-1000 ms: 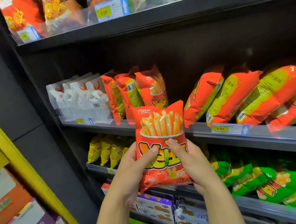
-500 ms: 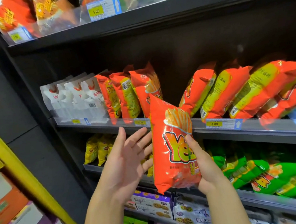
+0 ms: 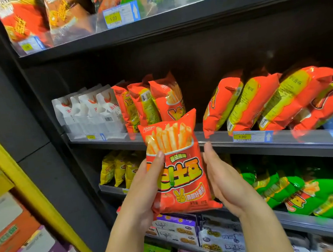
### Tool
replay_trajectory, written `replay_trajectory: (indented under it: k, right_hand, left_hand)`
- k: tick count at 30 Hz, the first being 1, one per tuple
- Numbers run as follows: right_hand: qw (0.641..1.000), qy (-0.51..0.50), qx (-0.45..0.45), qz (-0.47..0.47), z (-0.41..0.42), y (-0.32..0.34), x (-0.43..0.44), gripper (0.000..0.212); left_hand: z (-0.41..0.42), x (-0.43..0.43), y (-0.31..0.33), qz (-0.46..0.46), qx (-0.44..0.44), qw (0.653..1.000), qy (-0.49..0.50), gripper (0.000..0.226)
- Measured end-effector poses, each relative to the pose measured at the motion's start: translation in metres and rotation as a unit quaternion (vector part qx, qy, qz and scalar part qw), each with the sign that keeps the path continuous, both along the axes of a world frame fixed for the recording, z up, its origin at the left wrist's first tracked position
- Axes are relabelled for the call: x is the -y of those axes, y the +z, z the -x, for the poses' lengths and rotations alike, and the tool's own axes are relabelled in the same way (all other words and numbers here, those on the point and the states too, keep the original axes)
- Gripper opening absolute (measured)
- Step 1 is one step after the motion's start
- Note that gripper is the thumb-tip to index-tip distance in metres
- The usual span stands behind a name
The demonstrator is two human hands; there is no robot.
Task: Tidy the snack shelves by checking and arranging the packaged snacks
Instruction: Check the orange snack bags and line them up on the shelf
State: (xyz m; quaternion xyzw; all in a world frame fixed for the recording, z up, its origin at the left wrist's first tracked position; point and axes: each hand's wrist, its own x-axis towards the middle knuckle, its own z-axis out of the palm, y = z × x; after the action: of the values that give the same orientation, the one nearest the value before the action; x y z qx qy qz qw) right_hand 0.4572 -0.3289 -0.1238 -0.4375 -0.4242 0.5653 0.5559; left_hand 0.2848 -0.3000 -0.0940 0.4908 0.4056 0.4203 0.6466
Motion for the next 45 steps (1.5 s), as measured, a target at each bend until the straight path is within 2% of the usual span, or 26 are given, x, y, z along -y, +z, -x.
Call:
replay_trajectory:
  k: [3,9,11,14,17,23,30,35,38,40,43,45]
  right_hand:
    - [1.000,0.002,0.001,0.009,-0.003,0.000,0.002,0.078]
    - [1.000,0.022,0.017,0.007,0.003,0.001,0.002,0.077]
    - [0.999,0.030,0.018,0.000,0.007,0.001,0.002,0.079]
    - [0.996,0.056,0.059,-0.037,0.011,0.000,0.000,0.065]
    - [0.993,0.072,0.083,-0.046,0.008,-0.006,-0.001,0.065]
    - [0.992,0.067,0.064,-0.090,-0.009,-0.021,-0.003,0.064]
    - [0.990,0.039,0.070,-0.118,-0.020,-0.031,-0.005,0.064]
    - [0.993,0.065,0.047,-0.092,-0.025,-0.028,-0.005,0.062]
    - [0.996,0.063,0.026,-0.064,-0.027,-0.028,-0.005,0.086]
    - [0.998,0.048,0.028,-0.043,-0.026,-0.025,-0.005,0.096]
    - [0.999,0.035,0.010,-0.013,-0.022,-0.024,-0.008,0.093]
    - [0.999,0.029,-0.016,0.000,-0.019,-0.020,-0.008,0.079]
  left_hand:
    - [0.007,0.002,0.000,0.046,0.037,0.998,0.016,0.054]
    - [0.018,0.006,-0.004,0.062,0.066,0.996,0.027,0.046]
    - [0.020,0.007,-0.003,0.046,0.054,0.997,0.028,0.042]
    - [0.022,0.006,-0.005,-0.004,0.018,0.999,0.027,0.048]
    - [0.026,0.005,-0.009,-0.058,-0.012,0.998,0.000,0.048]
    - [0.042,-0.005,-0.024,-0.129,-0.014,0.990,-0.058,0.072]
    - [0.042,-0.017,-0.035,-0.162,0.006,0.983,-0.088,0.079]
    - [0.030,-0.021,-0.033,-0.125,0.002,0.989,-0.077,0.070]
    - [0.022,-0.023,-0.033,-0.083,0.005,0.995,-0.061,0.063]
    - [0.019,-0.026,-0.035,-0.047,0.014,0.998,-0.044,0.072]
    - [0.012,-0.029,-0.034,0.004,0.037,0.999,-0.033,0.081]
    - [0.007,-0.029,-0.031,0.029,0.046,0.998,-0.036,0.086]
